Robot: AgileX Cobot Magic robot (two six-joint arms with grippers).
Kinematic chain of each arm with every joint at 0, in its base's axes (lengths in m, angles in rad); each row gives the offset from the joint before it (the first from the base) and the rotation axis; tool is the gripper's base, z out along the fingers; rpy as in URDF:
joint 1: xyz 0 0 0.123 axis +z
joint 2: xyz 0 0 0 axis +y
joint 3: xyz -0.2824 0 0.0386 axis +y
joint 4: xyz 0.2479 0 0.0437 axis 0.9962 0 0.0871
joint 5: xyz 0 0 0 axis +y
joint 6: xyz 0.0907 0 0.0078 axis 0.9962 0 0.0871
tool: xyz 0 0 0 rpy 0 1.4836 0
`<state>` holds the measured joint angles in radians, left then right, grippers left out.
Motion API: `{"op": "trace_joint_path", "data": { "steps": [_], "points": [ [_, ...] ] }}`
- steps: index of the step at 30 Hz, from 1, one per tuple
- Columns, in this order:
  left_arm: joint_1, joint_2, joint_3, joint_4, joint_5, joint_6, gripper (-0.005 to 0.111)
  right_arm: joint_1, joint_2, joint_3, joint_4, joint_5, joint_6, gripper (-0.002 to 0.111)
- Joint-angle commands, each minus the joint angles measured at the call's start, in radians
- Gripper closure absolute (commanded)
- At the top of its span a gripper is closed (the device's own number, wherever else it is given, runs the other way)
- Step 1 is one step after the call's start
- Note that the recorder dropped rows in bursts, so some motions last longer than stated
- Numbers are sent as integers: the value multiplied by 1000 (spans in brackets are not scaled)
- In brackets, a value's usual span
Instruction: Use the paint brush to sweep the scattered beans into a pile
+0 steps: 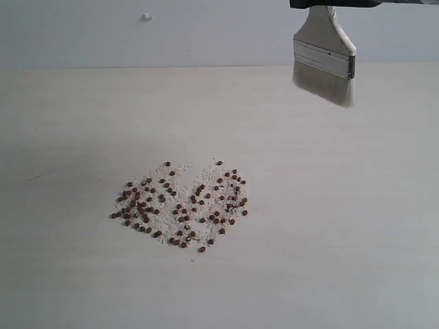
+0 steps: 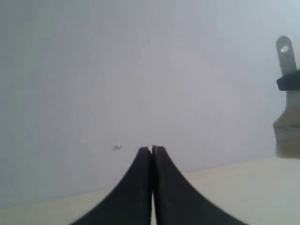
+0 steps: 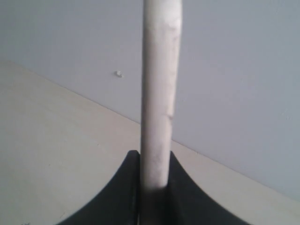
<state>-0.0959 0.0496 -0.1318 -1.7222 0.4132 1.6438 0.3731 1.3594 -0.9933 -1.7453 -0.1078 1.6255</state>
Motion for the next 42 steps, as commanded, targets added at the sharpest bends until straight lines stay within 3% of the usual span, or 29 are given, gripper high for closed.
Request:
{"op": "trace_joint_path", "data": {
  "steps": [1,5,8,20,26,42],
  "points": [
    [-5,-50,7,-22,-179,-3,107,-1,-9,0,1,-23,-7,108],
    [-5,-50,8,-22,-434,-6,107,-1,-9,0,1,-67,-7,108],
    [-5,-50,9,-22,-532,-6,107,-1,-9,0,1,-75,-7,108],
    [-5,-50,10,-22,-510,-3,107,-1,4,0,1,-18,-43,108],
    [-5,-50,39,254,-509,-3,107,-1,34,22,1,108,-130,108],
    [-5,-50,108,312,-525,-3,107,-1,53,18,76,49,-130,108]
  ]
}}
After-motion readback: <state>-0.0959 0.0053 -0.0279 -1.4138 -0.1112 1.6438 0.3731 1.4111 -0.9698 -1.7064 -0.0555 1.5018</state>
